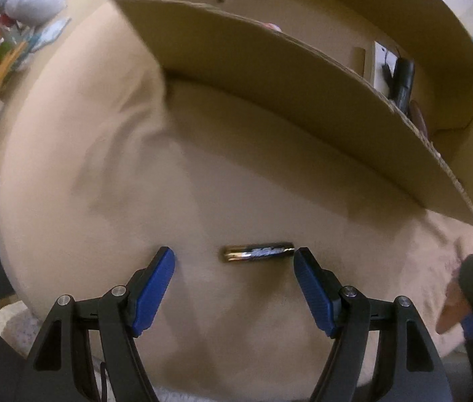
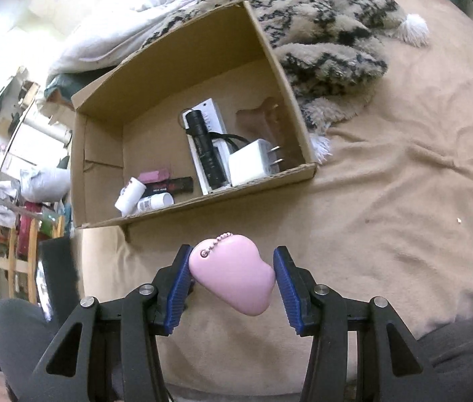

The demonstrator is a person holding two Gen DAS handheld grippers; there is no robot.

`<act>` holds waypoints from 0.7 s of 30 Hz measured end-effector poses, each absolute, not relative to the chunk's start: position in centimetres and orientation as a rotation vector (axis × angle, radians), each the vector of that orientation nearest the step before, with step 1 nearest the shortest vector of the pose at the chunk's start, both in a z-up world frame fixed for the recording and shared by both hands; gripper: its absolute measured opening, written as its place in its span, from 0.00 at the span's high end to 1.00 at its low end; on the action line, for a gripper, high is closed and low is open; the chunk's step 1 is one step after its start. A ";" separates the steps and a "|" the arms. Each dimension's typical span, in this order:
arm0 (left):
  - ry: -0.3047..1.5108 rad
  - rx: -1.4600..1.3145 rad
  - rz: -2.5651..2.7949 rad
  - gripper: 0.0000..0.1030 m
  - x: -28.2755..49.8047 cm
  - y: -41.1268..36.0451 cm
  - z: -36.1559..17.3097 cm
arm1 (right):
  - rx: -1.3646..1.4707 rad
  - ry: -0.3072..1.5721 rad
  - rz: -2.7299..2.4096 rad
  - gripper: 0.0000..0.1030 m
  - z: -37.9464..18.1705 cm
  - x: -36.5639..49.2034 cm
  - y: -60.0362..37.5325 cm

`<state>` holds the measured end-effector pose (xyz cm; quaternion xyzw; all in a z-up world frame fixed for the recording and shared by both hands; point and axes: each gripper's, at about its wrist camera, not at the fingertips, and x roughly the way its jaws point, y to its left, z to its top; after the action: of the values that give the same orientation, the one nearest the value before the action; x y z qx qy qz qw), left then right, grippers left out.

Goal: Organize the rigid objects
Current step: 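Grasp the AA battery with the left tool while the right tool grasps the pink keychain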

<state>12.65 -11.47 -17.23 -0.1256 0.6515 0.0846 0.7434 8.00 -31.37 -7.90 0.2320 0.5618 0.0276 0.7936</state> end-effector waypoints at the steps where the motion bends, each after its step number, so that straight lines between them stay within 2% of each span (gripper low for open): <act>1: 1.424 -0.260 0.192 0.31 12.7 -11.8 -17.3 | 0.519 1.209 0.061 0.50 -8.0 8.0 -31.6; 7: 1.420 -0.152 0.230 0.31 13.0 -14.0 -17.8 | 0.569 1.189 0.081 0.50 -7.8 8.4 -31.8; 9: 1.418 -0.151 0.240 0.38 12.9 -14.1 -17.9 | 0.572 1.182 0.087 0.50 -7.7 8.5 -31.8; 11: 1.413 -0.150 0.234 0.59 12.7 -14.5 -17.8 | 0.574 1.184 0.091 0.50 -7.8 8.6 -31.8; 12: 1.411 -0.144 0.231 0.61 12.7 -14.6 -17.8 | 0.576 1.185 0.092 0.50 -7.7 8.6 -31.8; 21: 1.424 -0.135 0.192 0.61 12.9 -13.8 -17.4 | 0.567 1.195 0.097 0.50 -8.0 8.9 -31.3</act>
<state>12.86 -13.84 -17.44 -0.0620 0.6518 0.0877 0.7508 8.88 -31.27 -8.02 0.2631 0.5547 0.0452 0.7881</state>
